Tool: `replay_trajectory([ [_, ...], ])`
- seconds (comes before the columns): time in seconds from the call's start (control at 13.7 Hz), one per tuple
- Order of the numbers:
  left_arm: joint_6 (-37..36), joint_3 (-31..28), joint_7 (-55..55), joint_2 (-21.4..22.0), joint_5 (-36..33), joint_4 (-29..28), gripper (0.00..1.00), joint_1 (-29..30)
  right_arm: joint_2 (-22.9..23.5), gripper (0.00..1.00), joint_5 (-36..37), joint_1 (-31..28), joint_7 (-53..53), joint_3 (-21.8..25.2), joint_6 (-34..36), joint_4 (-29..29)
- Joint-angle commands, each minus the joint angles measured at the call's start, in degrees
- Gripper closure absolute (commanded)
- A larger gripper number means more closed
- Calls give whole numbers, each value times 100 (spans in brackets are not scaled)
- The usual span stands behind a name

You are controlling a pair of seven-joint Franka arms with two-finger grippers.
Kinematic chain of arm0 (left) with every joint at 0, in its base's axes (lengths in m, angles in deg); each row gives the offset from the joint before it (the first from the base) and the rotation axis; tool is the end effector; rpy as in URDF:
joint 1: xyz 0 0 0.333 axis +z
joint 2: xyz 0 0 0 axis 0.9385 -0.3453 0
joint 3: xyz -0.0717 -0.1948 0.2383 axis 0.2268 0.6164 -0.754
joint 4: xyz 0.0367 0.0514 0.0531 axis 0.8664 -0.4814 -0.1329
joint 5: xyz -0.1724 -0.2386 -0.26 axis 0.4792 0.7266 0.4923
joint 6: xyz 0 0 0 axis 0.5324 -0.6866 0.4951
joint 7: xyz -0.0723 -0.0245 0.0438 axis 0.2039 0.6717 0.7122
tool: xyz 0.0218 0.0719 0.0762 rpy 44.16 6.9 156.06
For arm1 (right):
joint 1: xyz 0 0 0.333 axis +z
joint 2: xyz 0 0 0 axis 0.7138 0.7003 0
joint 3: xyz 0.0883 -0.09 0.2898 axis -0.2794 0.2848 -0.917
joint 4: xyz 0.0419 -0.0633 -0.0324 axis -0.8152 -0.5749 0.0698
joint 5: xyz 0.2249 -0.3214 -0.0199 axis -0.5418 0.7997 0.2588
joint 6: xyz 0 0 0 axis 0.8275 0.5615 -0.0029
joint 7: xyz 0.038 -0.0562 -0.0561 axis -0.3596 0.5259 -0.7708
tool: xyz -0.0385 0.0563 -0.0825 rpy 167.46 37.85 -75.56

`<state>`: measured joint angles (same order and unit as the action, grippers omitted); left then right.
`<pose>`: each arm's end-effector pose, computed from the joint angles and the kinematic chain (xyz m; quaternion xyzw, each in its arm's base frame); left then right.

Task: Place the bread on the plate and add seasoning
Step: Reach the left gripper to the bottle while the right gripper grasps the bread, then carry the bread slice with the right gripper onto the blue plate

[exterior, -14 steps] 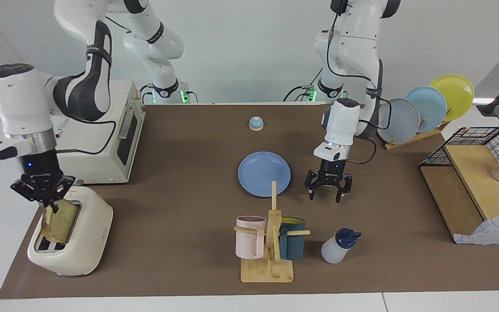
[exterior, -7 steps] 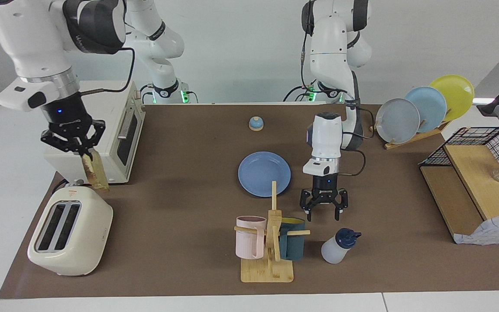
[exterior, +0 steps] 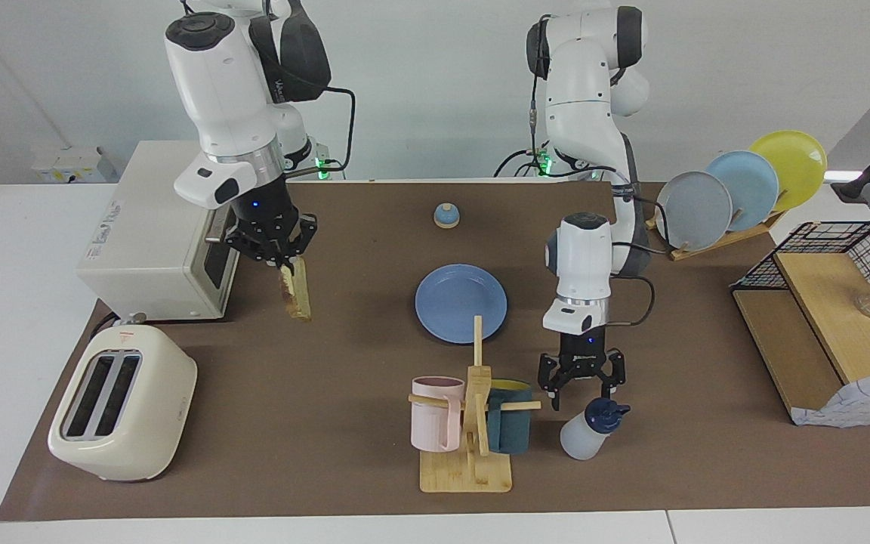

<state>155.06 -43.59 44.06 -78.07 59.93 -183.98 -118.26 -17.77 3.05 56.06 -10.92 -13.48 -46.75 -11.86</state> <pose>0.6557 -0.2297 0.3061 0.9350 -0.0130 0.3544 0.0066 0.5976 0.1475 0.5726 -0.9906 -0.0795 -0.1078 0.0282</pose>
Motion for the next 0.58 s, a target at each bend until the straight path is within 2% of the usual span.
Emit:
replay_trajectory([
  [0.0, -131, 45, -40, -192, -75, 262, 0, 91, -22, 100, -694, 160, 398, -28, -620, -262],
  [0.07, -149, 62, -40, -236, -84, 297, 0, 135, 119, 100, -985, 414, 827, -29, -831, -279],
  [0.29, -411, 71, -22, -359, -75, 744, 0, 249, 514, 100, -1006, 1205, 2128, -29, -1657, -306],
  [0.51, -439, 132, 30, -386, -84, 860, 0, 372, 744, 100, -1015, 1645, 2501, -29, -2499, -620],
])
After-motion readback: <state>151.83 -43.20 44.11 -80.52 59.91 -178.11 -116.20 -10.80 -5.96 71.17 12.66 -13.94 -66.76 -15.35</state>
